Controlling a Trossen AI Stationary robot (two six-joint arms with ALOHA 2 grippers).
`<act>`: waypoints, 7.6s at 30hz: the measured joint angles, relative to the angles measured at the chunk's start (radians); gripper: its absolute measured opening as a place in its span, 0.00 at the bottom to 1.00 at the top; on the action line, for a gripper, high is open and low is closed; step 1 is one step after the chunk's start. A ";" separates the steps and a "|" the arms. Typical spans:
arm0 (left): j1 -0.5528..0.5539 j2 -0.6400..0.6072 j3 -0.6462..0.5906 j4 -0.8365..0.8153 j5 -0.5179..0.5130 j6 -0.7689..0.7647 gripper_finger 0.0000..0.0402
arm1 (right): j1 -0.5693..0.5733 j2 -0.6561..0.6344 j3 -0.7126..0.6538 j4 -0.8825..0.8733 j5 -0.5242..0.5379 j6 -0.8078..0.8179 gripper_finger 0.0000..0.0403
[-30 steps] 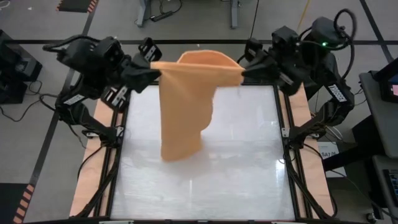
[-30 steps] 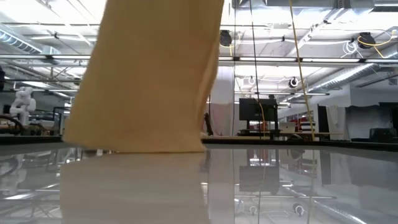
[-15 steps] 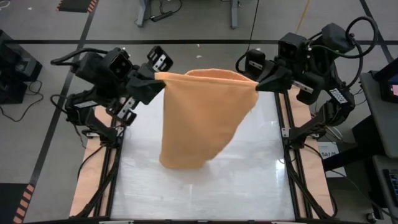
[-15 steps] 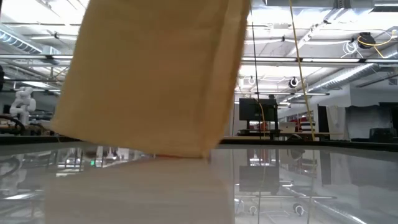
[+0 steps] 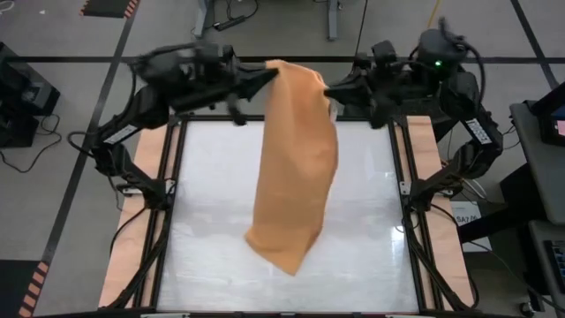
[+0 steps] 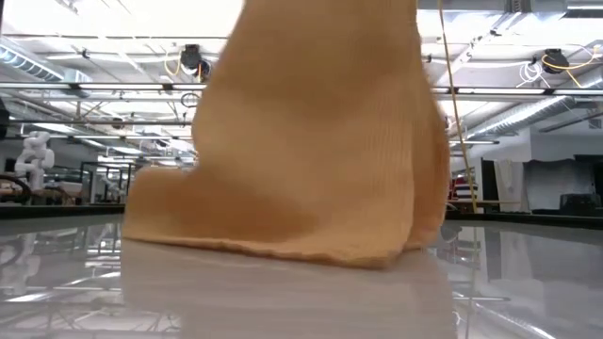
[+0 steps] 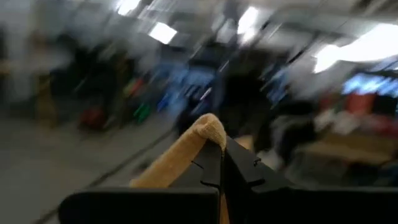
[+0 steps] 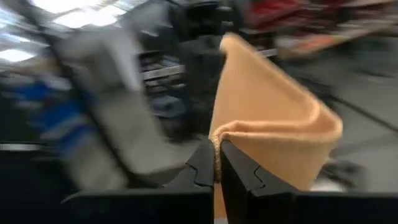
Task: Roll towel into tight, uniform cylinder
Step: Roll the yellow towel
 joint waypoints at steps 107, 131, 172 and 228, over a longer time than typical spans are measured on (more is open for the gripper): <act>0.082 0.326 -1.080 0.088 0.286 -0.023 0.10 | -0.524 0.508 -0.001 -0.300 0.111 -0.457 0.49; -0.110 0.331 -1.083 0.053 0.434 -0.161 0.10 | 0.007 0.338 -0.020 -0.743 -0.111 -0.325 0.46; -0.427 -0.183 -1.083 -0.020 0.127 -0.264 0.10 | 0.628 -0.111 -1.296 0.563 0.323 0.890 0.44; -0.888 0.222 -1.175 0.135 -0.310 -0.991 0.37 | 0.789 0.032 -1.373 0.635 0.303 0.996 0.44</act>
